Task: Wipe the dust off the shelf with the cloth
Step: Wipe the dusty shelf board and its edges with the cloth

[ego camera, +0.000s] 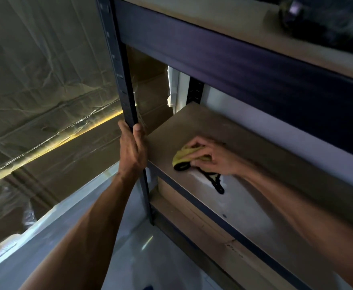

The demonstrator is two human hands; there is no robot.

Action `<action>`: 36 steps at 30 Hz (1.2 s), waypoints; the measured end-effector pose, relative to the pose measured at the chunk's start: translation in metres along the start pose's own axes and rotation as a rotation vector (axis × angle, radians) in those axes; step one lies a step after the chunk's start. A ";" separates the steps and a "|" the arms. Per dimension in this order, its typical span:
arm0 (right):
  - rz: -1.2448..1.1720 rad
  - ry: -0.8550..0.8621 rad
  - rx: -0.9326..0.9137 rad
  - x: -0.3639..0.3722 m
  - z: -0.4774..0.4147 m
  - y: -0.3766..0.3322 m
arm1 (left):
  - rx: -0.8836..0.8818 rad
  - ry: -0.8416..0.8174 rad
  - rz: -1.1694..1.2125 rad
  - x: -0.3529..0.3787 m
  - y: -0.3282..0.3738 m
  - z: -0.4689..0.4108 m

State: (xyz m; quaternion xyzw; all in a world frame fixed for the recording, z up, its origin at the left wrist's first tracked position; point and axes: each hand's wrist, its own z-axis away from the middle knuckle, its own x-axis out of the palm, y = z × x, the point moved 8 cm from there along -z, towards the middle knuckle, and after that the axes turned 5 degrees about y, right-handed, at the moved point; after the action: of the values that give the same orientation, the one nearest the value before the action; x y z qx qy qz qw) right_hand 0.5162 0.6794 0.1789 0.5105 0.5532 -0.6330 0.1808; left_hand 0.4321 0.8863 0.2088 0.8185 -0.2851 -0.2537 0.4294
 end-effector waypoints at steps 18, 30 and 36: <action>0.025 0.180 0.209 -0.015 0.078 0.009 | 0.024 -0.003 -0.014 0.000 0.006 0.002; 0.338 0.409 0.602 -0.041 0.085 0.071 | -0.005 -0.018 -0.012 0.000 0.005 0.003; 0.086 0.239 0.281 -0.014 0.096 -0.001 | -0.049 0.005 -0.023 -0.002 0.002 0.005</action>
State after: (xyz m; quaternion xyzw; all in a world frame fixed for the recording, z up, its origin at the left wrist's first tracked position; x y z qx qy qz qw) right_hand 0.4785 0.5901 0.1783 0.6256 0.4546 -0.6304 0.0678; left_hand 0.4274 0.8839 0.2084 0.8115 -0.2685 -0.2635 0.4472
